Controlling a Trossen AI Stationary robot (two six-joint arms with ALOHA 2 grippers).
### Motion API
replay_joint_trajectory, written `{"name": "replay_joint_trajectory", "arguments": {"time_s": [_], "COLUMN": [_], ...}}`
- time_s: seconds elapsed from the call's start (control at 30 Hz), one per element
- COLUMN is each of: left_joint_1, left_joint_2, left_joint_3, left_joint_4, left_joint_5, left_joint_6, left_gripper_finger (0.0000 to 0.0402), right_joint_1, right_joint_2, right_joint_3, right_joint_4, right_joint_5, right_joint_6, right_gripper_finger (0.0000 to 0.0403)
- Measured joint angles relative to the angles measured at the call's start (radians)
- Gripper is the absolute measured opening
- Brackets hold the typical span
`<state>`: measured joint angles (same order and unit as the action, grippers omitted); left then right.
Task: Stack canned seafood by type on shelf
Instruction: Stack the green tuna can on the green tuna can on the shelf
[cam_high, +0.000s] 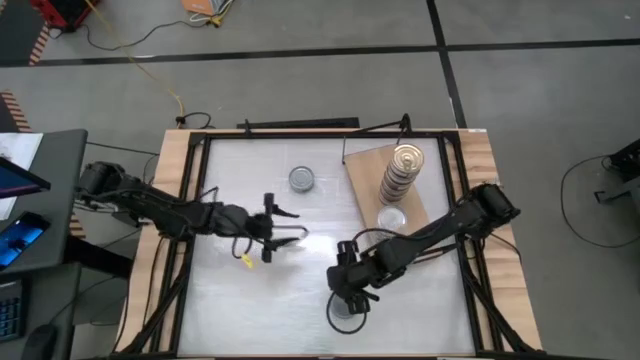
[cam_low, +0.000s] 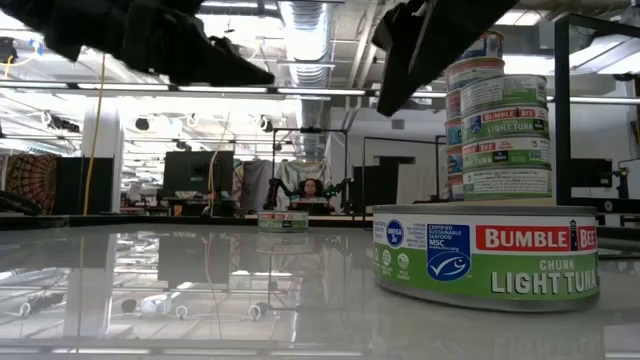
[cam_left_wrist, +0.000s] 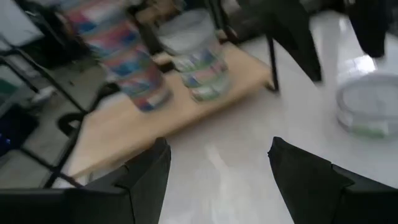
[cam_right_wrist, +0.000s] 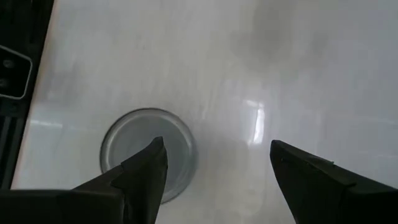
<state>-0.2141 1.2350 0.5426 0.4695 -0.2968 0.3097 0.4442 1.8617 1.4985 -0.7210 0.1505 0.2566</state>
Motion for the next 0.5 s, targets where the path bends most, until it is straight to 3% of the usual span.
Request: {"name": "replay_joint_trajectory", "arguments": {"time_s": [0.17, 0.5], "left_joint_1": [0.002, 0.0], "left_joint_2": [-0.125, -0.231], "left_joint_3": [-0.118, -0.135], "left_joint_4": [0.176, 0.179], "left_joint_5": [-0.006, -0.005], "left_joint_6": [-0.09, -0.181], "left_gripper_finger": [0.026, 0.026], "right_joint_1": [-0.002, -0.034], "right_joint_2": [0.068, 0.158], "right_joint_3": [0.025, 0.036], "right_joint_4": [0.005, 0.003], "right_joint_5": [-0.034, -0.105], "right_joint_6": [-0.013, -0.049], "right_gripper_finger": [0.0305, 0.0272]}}
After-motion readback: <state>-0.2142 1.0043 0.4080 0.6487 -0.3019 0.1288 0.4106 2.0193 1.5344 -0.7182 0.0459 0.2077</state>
